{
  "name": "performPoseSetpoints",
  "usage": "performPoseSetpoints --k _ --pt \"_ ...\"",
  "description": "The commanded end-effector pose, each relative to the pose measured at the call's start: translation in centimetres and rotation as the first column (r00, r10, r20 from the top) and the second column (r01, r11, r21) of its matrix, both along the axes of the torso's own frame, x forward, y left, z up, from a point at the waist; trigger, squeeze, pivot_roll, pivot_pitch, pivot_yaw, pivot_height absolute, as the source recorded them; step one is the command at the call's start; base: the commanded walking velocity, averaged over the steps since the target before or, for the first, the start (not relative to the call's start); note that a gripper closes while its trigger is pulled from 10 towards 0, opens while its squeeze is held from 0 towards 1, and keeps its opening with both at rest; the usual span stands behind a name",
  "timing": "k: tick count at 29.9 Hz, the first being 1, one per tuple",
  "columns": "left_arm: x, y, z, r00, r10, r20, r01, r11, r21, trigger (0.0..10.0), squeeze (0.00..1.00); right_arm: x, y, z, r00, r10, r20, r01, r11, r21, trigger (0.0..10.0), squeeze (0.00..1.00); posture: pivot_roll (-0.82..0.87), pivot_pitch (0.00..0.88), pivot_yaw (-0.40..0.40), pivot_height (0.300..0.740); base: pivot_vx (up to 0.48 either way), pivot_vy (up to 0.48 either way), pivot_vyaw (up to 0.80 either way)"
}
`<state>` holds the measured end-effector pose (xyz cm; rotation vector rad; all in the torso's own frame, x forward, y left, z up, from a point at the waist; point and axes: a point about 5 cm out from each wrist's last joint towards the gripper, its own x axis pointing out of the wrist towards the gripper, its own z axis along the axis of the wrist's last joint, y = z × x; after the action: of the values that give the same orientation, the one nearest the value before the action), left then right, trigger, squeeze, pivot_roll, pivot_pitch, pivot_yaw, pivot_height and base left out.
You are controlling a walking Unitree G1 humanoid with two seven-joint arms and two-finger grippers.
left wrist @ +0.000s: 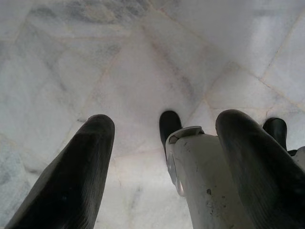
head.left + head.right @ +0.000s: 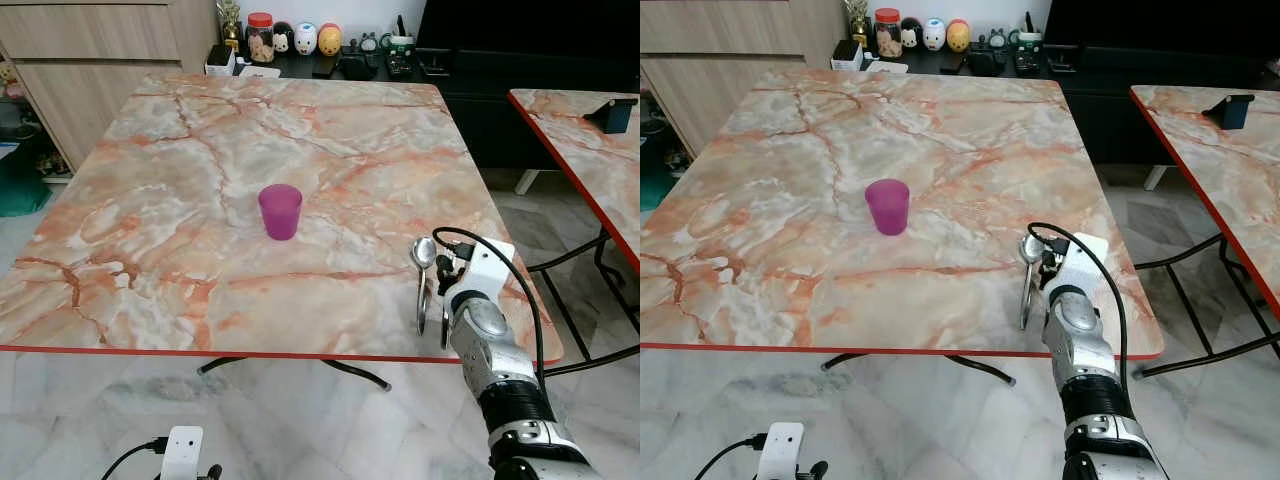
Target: Setting the table
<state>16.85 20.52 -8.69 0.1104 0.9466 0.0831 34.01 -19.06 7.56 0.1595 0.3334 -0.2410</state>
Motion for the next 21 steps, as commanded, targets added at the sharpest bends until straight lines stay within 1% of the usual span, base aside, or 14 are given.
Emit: performPoseSetpoints --k 1,3,6,21 --pt "-0.51 -0.13 -0.29 0.999 -0.011 -0.032 0.011 1.000 -0.002 10.0 0.00 -0.03 -0.19 -0.26 1.000 0.006 -0.024 -0.006 1.000 -0.005 10.0 0.00 -0.02 0.037 -0.055 0.740 0.000 0.000 0.00" --pt "-0.52 -0.15 -0.30 0.999 -0.011 -0.032 0.011 1.000 -0.002 10.0 0.00 -0.01 0.09 -0.44 0.999 0.025 -0.030 -0.024 0.999 0.029 10.0 0.00 -0.03 0.038 -0.054 0.740 0.000 0.000 0.00" --pt "-0.53 -0.16 -0.31 0.999 -0.011 -0.032 0.011 1.000 -0.002 10.0 0.00 0.08 0.18 -0.38 0.999 0.041 -0.029 -0.041 0.999 0.008 10.0 0.00 -0.03 0.037 -0.054 0.740 0.000 0.000 0.00" --pt "-0.51 -0.24 -0.32 0.999 -0.010 -0.034 0.010 1.000 -0.005 10.0 0.00 -0.19 0.55 -1.23 0.995 0.066 -0.071 -0.066 0.998 0.007 10.0 0.00 -0.02 0.052 -0.054 0.740 0.000 0.000 0.00"
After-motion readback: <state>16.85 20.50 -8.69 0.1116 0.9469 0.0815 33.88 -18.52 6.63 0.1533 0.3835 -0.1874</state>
